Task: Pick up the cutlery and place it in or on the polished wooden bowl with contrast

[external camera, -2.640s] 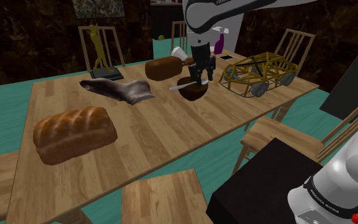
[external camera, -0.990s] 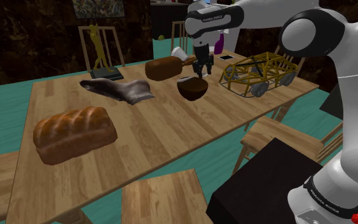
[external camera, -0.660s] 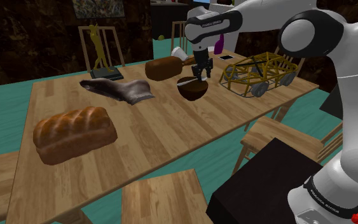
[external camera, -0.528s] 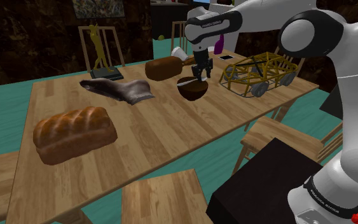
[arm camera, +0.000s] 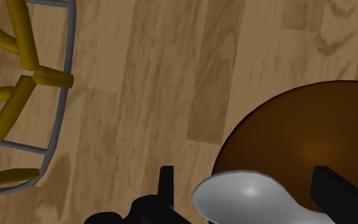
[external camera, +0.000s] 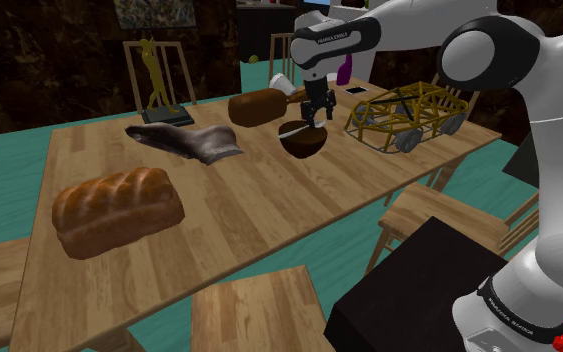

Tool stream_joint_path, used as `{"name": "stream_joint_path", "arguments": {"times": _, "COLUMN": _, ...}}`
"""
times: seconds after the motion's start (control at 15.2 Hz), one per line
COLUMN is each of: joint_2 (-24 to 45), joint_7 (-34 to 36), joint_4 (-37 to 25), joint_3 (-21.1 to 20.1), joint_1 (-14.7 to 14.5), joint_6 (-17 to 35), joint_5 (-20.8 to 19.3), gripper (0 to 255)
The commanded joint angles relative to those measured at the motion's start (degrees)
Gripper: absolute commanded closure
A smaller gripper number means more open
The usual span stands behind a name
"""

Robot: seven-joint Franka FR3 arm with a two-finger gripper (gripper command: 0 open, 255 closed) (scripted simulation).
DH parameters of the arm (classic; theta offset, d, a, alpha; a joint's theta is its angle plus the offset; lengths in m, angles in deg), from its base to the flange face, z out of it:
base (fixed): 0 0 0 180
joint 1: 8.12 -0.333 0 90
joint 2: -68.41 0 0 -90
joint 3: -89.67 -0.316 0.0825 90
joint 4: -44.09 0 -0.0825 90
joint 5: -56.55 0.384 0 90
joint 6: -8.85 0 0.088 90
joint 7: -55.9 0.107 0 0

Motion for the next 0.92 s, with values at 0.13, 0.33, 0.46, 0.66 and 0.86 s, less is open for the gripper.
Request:
{"name": "stream_joint_path", "arguments": {"times": 0.13, "joint_2": 0.48, "joint_7": -0.17, "joint_4": -2.66, "joint_3": -0.02, "joint_1": -0.27, "joint_6": -2.18, "joint_5": 0.04, "gripper": 0}}
{"name": "stream_joint_path", "arguments": {"times": 0.33, "joint_2": 2.85, "joint_7": -0.76, "joint_4": -11.80, "joint_3": 0.00, "joint_1": -1.16, "joint_6": -8.93, "joint_5": 0.07, "gripper": 0}}
{"name": "stream_joint_path", "arguments": {"times": 0.46, "joint_2": 2.83, "joint_7": -0.76, "joint_4": -11.76, "joint_3": 0.01, "joint_1": -1.16, "joint_6": -8.91, "joint_5": 0.08, "gripper": 0}}
{"name": "stream_joint_path", "arguments": {"times": 0.66, "joint_2": 2.85, "joint_7": -0.76, "joint_4": -11.81, "joint_3": 0.02, "joint_1": -1.17, "joint_6": -8.93, "joint_5": 0.08, "gripper": 0}}
{"name": "stream_joint_path", "arguments": {"times": 0.86, "joint_2": 2.85, "joint_7": -0.76, "joint_4": -11.81, "joint_3": 0.02, "joint_1": -1.17, "joint_6": -8.93, "joint_5": 0.08, "gripper": 0}}
